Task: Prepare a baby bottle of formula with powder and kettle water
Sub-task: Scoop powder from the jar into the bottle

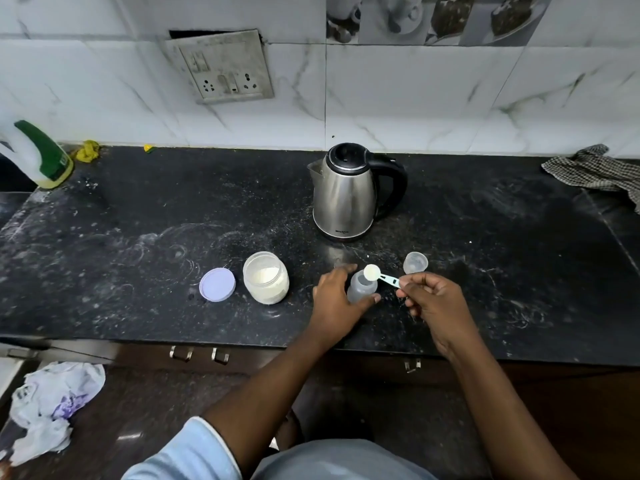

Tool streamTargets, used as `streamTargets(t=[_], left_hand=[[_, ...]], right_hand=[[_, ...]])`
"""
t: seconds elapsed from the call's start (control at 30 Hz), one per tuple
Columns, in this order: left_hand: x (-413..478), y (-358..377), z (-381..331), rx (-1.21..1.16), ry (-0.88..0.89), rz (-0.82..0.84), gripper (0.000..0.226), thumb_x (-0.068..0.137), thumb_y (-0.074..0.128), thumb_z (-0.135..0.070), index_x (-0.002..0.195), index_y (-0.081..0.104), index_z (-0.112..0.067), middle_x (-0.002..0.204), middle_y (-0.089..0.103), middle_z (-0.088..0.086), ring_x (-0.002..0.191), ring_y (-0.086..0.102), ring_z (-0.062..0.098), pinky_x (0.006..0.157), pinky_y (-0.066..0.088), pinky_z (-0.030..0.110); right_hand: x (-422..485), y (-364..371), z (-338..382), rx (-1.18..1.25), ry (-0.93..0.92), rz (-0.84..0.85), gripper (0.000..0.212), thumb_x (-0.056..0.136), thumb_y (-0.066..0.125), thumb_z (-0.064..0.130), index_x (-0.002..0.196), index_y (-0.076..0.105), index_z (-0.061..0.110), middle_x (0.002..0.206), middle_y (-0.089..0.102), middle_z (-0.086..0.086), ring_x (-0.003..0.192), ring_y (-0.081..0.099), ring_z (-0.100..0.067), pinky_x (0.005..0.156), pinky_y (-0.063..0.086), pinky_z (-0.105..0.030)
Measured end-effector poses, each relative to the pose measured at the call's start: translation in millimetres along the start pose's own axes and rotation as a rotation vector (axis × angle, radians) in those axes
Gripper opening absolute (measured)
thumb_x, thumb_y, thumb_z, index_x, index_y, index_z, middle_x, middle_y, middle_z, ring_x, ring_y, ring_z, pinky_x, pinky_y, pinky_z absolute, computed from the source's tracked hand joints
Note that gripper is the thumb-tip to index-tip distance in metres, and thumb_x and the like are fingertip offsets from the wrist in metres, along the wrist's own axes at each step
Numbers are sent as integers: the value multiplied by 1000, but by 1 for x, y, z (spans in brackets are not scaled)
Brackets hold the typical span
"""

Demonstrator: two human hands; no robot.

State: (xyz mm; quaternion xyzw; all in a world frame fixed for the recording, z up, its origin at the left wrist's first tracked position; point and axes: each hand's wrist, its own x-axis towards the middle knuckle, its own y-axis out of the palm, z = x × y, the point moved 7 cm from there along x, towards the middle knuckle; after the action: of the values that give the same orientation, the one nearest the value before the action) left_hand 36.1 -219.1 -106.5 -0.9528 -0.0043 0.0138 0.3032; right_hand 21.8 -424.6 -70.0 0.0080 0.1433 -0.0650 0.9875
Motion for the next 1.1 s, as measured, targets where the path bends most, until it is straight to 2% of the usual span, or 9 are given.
streamTargets(t=[0.1, 0.23, 0.57, 0.7, 0.9, 1.1], left_hand=[[-1, 2, -1, -37, 11, -10, 65, 80, 86, -53, 135, 67, -26, 132, 71, -7, 123, 60, 19, 106, 49, 47], [-4, 1, -3, -102, -11, -24, 57, 84, 90, -40, 135, 70, -23, 132, 72, -8, 124, 62, 18, 108, 48, 49], [-5, -1, 0, -148, -80, -26, 58, 81, 92, -39, 134, 72, -26, 129, 74, -12, 124, 58, 16, 110, 47, 44], [-4, 0, 1, -161, -96, -23, 58, 81, 93, -38, 133, 73, -27, 128, 74, -12, 125, 57, 15, 111, 47, 46], [-3, -1, 3, -137, -106, -13, 59, 80, 93, -41, 134, 72, -27, 129, 73, -11, 128, 56, 17, 112, 45, 52], [-3, -2, 2, -142, -99, -7, 59, 80, 94, -40, 133, 72, -25, 129, 74, -10, 127, 57, 18, 112, 45, 52]], right_hand=[[3, -1, -4, -4, -2, 2, 8, 98, 70, 7, 95, 77, 9, 73, 76, -5, 58, 58, -3, 48, 45, -16], [7, -2, -5, -5, -15, -1, 9, 97, 71, 5, 96, 79, 9, 76, 76, -5, 60, 59, -3, 50, 46, -16], [11, -2, -4, -21, -54, 21, 19, 96, 73, 3, 89, 82, 18, 81, 78, -3, 67, 62, -3, 56, 51, -17], [13, 1, -1, -61, -72, 23, 14, 95, 74, 5, 92, 80, 17, 77, 77, 2, 64, 60, -3, 58, 51, -18], [11, 0, 3, -85, -84, 18, 12, 94, 75, 5, 93, 80, 16, 77, 77, 3, 63, 60, -3, 60, 53, -17], [9, 0, 4, -96, -99, 10, 14, 94, 76, 6, 93, 80, 19, 77, 76, 2, 65, 63, -4, 62, 54, -17]])
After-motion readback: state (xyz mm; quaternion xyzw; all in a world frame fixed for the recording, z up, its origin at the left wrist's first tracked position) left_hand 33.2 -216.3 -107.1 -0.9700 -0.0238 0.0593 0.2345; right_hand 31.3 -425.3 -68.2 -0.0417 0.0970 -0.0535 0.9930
